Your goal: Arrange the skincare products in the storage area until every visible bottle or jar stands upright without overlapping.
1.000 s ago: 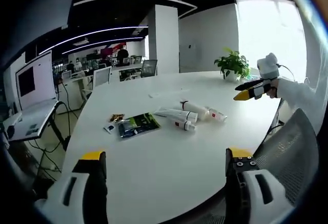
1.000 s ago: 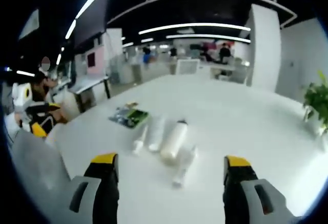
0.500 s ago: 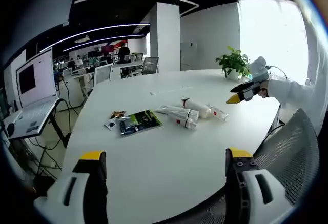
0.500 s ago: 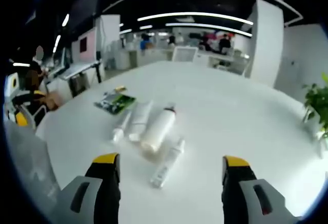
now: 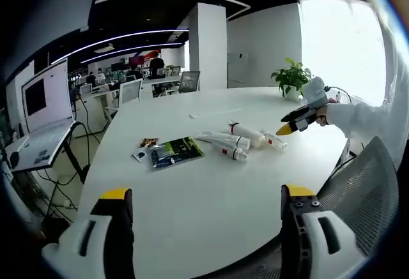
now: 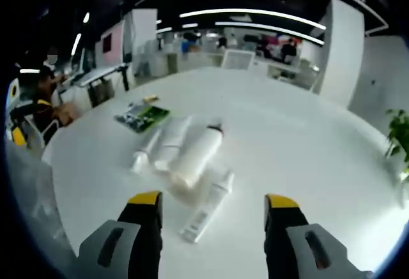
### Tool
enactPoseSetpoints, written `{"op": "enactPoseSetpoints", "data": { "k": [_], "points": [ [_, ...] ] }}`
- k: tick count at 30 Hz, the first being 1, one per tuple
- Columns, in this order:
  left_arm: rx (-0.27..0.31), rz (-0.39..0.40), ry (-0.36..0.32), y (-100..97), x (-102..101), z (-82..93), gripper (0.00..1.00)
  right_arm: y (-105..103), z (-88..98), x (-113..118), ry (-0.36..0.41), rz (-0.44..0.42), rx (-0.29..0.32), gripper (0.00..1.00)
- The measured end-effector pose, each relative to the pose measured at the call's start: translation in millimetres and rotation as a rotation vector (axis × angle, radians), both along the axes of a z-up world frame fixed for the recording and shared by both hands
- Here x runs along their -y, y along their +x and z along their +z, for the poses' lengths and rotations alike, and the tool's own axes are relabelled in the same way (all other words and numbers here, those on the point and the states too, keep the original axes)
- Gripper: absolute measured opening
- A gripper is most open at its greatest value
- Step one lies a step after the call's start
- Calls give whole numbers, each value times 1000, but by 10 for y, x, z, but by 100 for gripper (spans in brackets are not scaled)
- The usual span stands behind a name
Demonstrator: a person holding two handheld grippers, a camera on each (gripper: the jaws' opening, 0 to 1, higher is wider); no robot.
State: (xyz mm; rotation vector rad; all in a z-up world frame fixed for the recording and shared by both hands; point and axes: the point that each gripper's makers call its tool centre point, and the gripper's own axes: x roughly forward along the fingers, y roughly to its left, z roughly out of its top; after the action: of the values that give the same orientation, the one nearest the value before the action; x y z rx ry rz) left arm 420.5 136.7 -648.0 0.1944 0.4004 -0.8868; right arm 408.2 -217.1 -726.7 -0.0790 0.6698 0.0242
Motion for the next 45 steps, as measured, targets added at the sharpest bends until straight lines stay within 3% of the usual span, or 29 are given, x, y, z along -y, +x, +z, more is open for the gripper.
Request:
{"op": "enactPoseSetpoints", "data": {
  "k": [11, 17, 28, 45],
  "points": [
    [0, 0, 4, -1, 2, -10, 93, 79, -156, 4, 44, -4, -72, 45],
    [-1, 14, -16, 21, -12, 16, 93, 74, -263, 4, 23, 9, -132, 36],
    [5, 11, -24, 16, -9, 30, 93, 84, -462, -2, 13, 13, -208, 32],
    [16, 9, -30, 17, -9, 51, 93, 61, -590, 44, -10, 14, -333, 22]
  ]
}}
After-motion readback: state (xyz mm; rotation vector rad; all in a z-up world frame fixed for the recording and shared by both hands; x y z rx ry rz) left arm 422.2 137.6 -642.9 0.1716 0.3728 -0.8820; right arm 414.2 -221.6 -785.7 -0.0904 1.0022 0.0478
